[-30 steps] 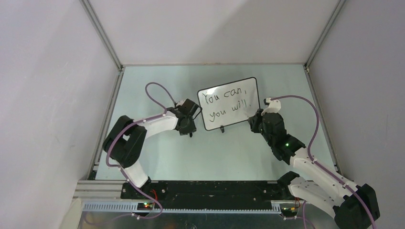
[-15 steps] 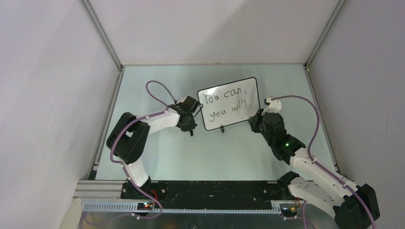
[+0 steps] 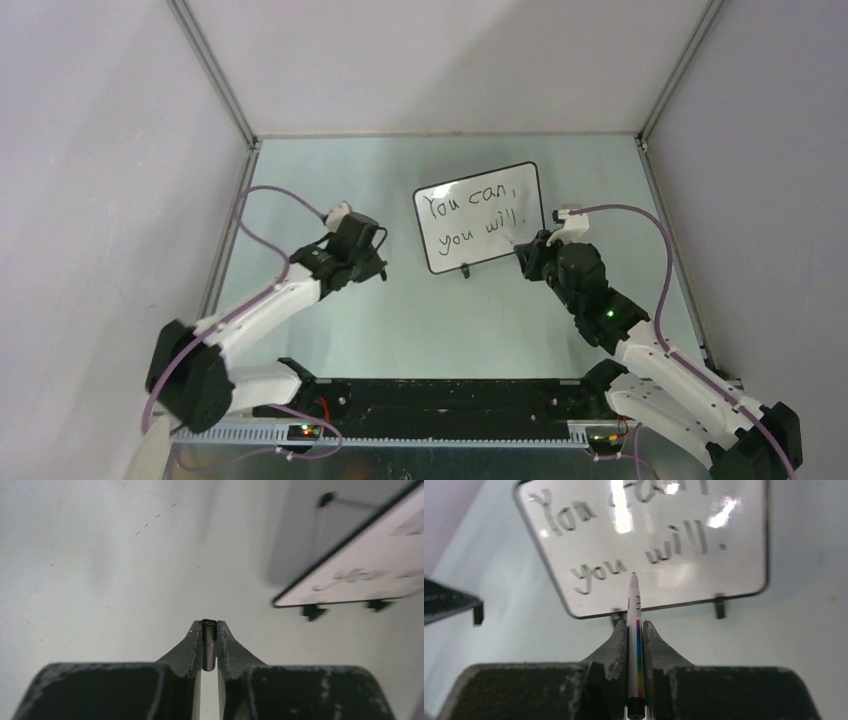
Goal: Write a sentence on the whiteboard
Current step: Insert the whiteboard marker without the cap into the pen cap.
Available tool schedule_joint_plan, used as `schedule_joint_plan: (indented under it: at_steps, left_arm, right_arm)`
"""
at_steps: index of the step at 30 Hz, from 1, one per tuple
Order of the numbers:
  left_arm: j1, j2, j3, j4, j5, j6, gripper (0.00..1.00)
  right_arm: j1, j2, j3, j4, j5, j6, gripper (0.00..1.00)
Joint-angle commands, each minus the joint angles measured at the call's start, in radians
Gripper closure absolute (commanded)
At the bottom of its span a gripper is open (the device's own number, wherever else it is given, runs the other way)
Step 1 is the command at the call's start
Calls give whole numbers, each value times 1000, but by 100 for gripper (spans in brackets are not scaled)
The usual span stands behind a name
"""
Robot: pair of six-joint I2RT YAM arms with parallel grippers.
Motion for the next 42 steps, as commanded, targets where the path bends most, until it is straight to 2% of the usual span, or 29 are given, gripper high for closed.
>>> schedule_joint_plan:
  at_steps: [1, 5, 9, 18, 27, 42]
  left_arm:
    - [5, -181, -19, 0, -34, -165, 100]
    - [7, -298, -39, 18, -7, -348, 100]
    - [22, -362, -45, 25, 31, -448, 100]
    - [56, -380, -60, 83, 221, -561, 100]
    - [58, -417, -111, 94, 256, -643, 100]
    - [60, -467, -121, 74, 266, -647, 100]
  right_arm:
    - [95, -31, 4, 122, -121, -34, 100]
    - [261, -15, 3, 193, -70, -80, 100]
    - [412, 3, 3, 263, 7, -135, 100]
    - [668, 127, 33, 448, 171, -291, 100]
    - [759, 277, 123, 519, 274, -418, 100]
    - [778, 302, 147, 521, 342, -460, 100]
